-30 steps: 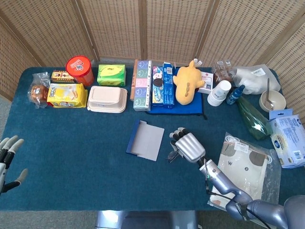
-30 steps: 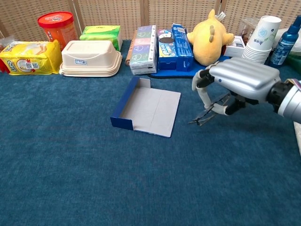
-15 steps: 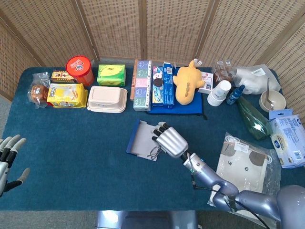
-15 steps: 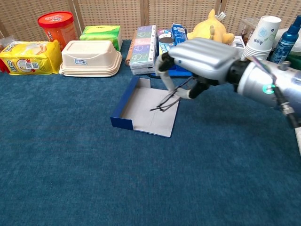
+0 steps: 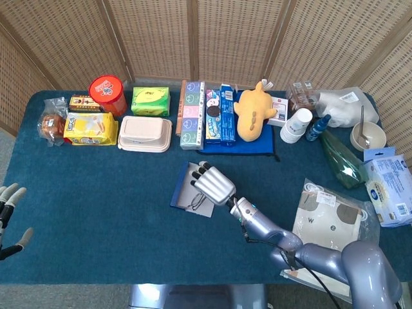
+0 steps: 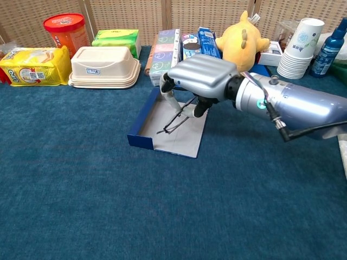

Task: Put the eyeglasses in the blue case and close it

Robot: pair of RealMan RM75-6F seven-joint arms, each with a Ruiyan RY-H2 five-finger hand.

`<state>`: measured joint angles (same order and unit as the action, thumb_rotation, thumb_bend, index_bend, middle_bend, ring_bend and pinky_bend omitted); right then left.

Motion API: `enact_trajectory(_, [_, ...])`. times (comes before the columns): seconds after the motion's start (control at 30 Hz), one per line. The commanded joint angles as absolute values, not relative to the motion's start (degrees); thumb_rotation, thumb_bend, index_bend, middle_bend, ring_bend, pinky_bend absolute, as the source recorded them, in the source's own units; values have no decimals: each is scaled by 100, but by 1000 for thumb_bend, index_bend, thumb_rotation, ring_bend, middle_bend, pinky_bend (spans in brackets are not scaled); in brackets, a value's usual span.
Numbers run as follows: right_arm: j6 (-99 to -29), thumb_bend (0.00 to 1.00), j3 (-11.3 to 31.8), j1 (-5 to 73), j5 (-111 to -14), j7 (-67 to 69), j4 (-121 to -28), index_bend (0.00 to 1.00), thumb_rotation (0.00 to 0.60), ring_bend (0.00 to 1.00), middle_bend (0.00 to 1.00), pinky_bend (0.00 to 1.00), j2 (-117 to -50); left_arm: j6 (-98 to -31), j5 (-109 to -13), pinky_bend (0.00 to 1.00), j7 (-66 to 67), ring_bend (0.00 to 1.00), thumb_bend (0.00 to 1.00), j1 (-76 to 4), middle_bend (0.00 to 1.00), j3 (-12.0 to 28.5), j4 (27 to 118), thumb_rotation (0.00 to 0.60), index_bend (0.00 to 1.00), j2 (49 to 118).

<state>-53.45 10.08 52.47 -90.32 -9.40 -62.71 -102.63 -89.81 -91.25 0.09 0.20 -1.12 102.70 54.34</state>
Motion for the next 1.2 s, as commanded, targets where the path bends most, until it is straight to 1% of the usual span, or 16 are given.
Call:
enact_trajectory(0.03, [-5262,387,992,5429,-9065,-671,-5902,695,600,296,333,263,-10413,-8957,-9102,0,14,0,309,13,63,-107,10265,600,68,5435])
enact_trajectory(0.37, [-5226,380,912,5677,-9102,-330,-5369,689,600,278,332,259,-10715,-8903,-9065,0,64,0,308,-26,63,-77,10287,600,68,5457])
enact_trajectory(0.47, [-5141,379,910,5768,-9069,-344,-5263,669,600,262,330,253,-10822,-8904,-9055,0,44,0,309,-20,63,-79,10273,600,68,5460])
enact_trajectory(0.6, [-5080,382,910,5805,-9008,-401,-5244,531,600,218,303,230,-10840,-8931,-9052,0,7,0,309,-1,63,-81,10247,600,68,5455])
enact_trajectory(0.67, [-5063,394,909,5806,-8976,-452,-5264,442,600,191,280,220,-10824,-8946,-9047,0,-15,0,310,8,63,-80,10228,600,67,5452])
enact_trajectory(0.73, [-5036,404,911,5782,-8906,-588,-5314,331,600,161,248,206,-10767,-8949,-9056,0,-52,0,310,8,62,-81,10198,600,66,5452])
enact_trajectory(0.8, [-5020,406,924,5755,-8829,-700,-5417,269,600,139,227,193,-10706,-8946,-9081,0,-77,0,309,0,63,-83,10176,600,66,5460])
enact_trajectory(0.93, [-5052,409,939,5703,-8738,-870,-5608,201,600,117,202,179,-10574,-8951,-9110,0,-98,0,309,-8,63,-82,10165,600,64,5467])
enact_trajectory(1.2, [-5148,412,958,5628,-8639,-1090,-6016,190,600,103,196,169,-10318,-8985,-9196,0,-86,0,309,-2,63,-103,10199,600,64,5470])
